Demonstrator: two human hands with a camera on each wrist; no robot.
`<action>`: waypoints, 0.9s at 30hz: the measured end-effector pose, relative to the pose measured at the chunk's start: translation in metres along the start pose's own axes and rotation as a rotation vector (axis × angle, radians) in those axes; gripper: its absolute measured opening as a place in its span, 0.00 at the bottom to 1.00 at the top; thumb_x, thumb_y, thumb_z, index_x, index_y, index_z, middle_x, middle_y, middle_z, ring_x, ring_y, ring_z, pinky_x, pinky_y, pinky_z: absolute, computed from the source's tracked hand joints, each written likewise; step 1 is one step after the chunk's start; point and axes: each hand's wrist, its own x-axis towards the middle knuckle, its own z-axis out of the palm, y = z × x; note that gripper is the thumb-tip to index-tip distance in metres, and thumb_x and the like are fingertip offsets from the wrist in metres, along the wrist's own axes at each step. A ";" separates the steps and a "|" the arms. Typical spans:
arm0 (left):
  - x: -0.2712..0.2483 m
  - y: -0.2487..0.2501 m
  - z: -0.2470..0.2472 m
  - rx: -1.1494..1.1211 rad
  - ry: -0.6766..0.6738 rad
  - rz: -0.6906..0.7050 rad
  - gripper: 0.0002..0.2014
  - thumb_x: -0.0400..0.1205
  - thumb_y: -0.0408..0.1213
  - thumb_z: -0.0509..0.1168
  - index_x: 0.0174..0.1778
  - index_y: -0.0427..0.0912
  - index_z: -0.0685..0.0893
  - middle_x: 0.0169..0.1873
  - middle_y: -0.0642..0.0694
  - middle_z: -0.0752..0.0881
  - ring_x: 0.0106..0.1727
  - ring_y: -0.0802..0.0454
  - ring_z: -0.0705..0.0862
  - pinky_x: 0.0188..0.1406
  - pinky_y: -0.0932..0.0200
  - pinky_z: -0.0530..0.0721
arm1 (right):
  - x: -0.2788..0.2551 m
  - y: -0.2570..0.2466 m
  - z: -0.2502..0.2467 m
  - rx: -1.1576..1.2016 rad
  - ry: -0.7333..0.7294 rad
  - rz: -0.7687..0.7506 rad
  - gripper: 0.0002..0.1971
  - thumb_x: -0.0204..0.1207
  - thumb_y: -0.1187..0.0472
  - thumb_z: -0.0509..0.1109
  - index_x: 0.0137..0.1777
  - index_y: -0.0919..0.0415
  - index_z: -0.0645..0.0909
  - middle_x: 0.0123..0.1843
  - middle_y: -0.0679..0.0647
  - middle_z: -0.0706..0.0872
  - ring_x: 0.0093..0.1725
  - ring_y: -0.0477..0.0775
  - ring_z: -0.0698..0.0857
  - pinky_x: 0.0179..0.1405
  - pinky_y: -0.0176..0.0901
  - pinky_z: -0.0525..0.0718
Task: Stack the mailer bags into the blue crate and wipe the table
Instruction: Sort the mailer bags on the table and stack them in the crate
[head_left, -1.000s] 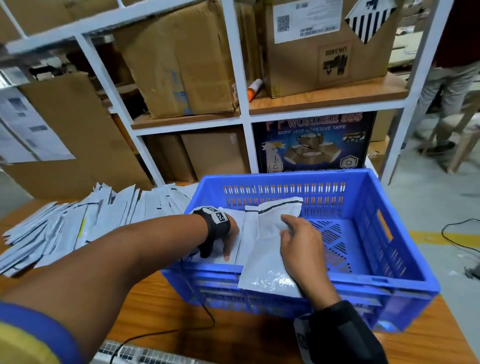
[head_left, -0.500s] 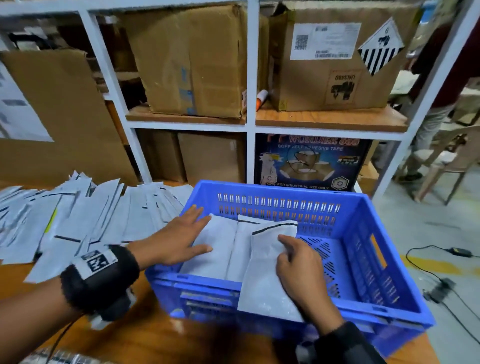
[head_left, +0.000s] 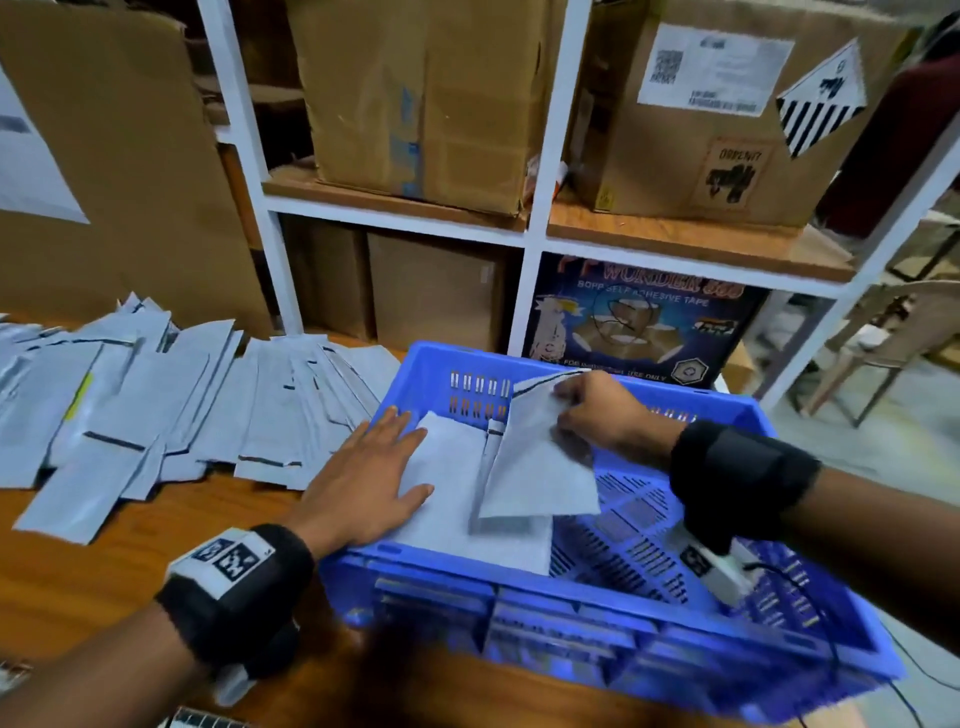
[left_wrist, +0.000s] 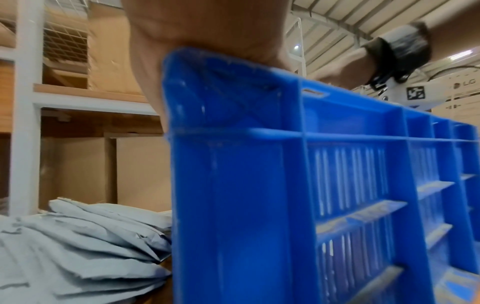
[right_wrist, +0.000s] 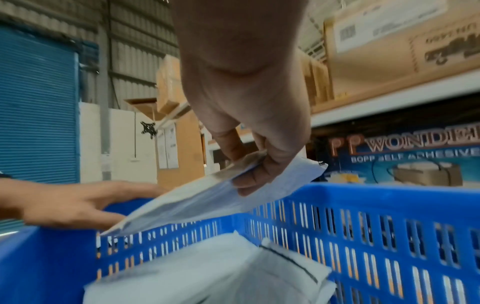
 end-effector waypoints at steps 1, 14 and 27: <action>0.000 0.000 0.001 -0.007 0.004 -0.005 0.38 0.83 0.62 0.57 0.86 0.51 0.55 0.87 0.48 0.51 0.87 0.52 0.44 0.85 0.52 0.46 | 0.007 0.005 0.010 0.006 -0.050 0.024 0.07 0.64 0.79 0.65 0.38 0.70 0.82 0.27 0.59 0.86 0.25 0.53 0.83 0.30 0.52 0.84; 0.004 -0.003 0.007 -0.001 0.057 -0.007 0.41 0.83 0.62 0.57 0.87 0.47 0.50 0.87 0.47 0.48 0.87 0.53 0.44 0.83 0.57 0.42 | 0.030 0.029 0.064 -0.668 -0.466 -0.038 0.50 0.74 0.47 0.77 0.84 0.66 0.48 0.59 0.63 0.85 0.51 0.62 0.86 0.42 0.45 0.80; 0.007 -0.001 0.007 0.044 0.030 -0.021 0.43 0.82 0.65 0.54 0.87 0.48 0.44 0.87 0.49 0.44 0.87 0.53 0.41 0.86 0.54 0.43 | 0.048 0.049 0.119 -0.866 -0.604 0.046 0.66 0.67 0.26 0.70 0.83 0.55 0.24 0.81 0.62 0.19 0.79 0.82 0.30 0.76 0.82 0.54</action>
